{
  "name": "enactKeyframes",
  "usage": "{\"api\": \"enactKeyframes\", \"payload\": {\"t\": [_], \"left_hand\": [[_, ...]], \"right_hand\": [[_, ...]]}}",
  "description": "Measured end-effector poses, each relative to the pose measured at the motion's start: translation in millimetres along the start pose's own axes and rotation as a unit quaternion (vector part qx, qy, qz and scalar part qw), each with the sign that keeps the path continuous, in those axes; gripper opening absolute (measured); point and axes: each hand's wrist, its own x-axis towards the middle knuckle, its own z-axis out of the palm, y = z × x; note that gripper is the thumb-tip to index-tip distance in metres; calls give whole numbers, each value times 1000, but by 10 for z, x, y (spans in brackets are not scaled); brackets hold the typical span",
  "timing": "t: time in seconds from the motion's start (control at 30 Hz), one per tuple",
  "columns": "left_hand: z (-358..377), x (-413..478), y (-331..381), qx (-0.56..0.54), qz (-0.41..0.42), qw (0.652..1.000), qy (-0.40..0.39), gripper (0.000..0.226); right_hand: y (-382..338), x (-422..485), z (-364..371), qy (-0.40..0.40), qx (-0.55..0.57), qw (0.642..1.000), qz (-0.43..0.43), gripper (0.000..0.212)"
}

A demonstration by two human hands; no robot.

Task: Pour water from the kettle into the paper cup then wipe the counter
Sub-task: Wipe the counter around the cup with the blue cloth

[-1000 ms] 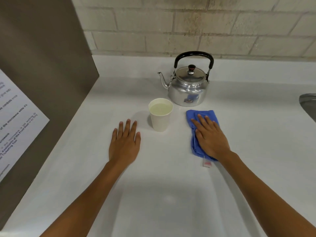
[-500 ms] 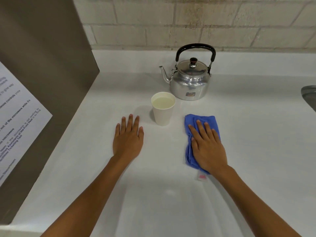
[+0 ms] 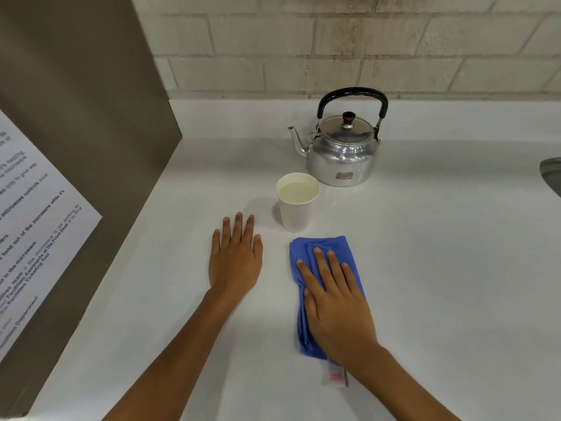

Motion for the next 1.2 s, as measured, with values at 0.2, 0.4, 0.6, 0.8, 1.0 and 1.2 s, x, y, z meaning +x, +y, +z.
{"api": "enactKeyframes", "payload": {"t": [0.2, 0.4, 0.6, 0.8, 1.0, 1.2], "left_hand": [[-27, 19, -11, -21, -6, 1000, -6, 53], [-200, -77, -7, -180, -32, 983, 13, 51], [-313, -591, 512, -183, 36, 982, 19, 59], [-16, -826, 1081, -8, 70, 997, -37, 68], [-115, -909, 513, 18, 109, 994, -27, 61], [-134, -68, 20, -22, -32, 998, -55, 56]], "right_hand": [[-352, 212, 98, -23, 71, 996, -48, 51], [231, 446, -71, 84, 239, 967, 5, 45], [843, 919, -76, 53, 113, 989, 79, 48], [888, 989, 79, 19, 66, 995, 77, 51], [903, 979, 113, 23, 54, 996, 72, 52], [880, 1018, 129, 17, 47, 998, 44, 52]]}}
